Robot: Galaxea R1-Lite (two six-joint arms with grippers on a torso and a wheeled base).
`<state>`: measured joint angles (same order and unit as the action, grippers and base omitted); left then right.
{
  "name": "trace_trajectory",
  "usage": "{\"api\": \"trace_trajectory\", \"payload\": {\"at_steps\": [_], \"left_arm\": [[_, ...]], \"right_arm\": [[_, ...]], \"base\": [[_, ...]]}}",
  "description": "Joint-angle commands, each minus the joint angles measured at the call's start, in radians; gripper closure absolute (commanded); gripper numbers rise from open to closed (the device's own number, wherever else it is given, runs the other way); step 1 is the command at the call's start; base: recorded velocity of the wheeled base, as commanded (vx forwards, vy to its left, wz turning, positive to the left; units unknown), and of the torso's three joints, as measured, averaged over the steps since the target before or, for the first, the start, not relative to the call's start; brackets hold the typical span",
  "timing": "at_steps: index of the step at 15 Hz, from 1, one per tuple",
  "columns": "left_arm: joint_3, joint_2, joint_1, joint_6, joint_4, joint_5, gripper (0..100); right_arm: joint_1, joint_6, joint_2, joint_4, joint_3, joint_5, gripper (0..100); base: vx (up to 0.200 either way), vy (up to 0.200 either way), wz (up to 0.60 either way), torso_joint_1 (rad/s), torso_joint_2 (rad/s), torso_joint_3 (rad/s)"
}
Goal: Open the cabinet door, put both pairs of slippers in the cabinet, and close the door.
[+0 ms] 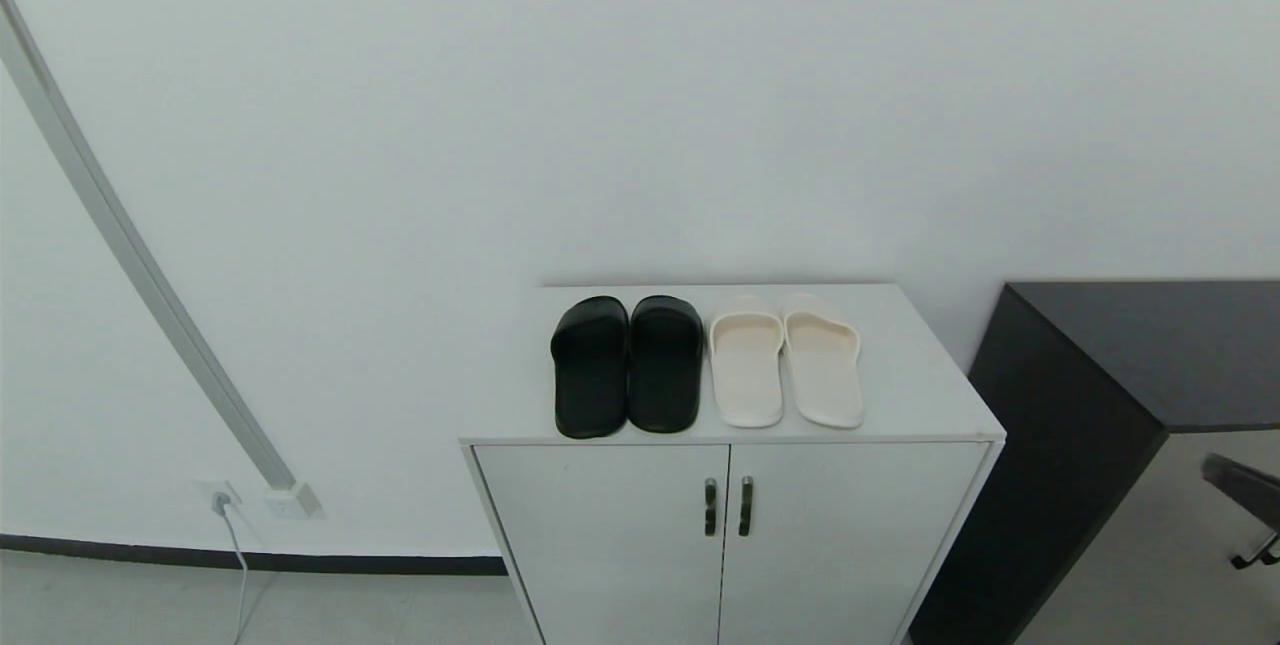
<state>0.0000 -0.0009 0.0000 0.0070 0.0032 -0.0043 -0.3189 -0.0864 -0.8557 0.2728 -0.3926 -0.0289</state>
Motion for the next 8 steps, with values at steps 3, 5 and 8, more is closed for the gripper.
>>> {"api": "trace_trajectory", "payload": {"at_steps": [3, 5, 8], "left_arm": [[0.0, 0.001, 0.0, 0.001, 0.0, 0.0, 100], [0.0, 0.001, 0.0, 0.001, 0.0, 0.0, 100], [0.0, 0.001, 0.0, 0.001, 0.0, 0.0, 100]], "right_arm": [[-0.341, -0.133, -0.381, 0.135, -0.152, 0.281, 0], [-0.361, -0.151, -0.439, 0.166, -0.175, 0.3, 0], [-0.387, -0.159, -0.66, 0.263, -0.27, 0.42, 0]], "base": [[0.0, 0.0, 0.0, 0.0, 0.0, 0.0], [0.0, 0.0, 0.0, 0.0, 0.0, 0.0], [0.0, 0.0, 0.0, 0.0, 0.0, 0.0]]}}
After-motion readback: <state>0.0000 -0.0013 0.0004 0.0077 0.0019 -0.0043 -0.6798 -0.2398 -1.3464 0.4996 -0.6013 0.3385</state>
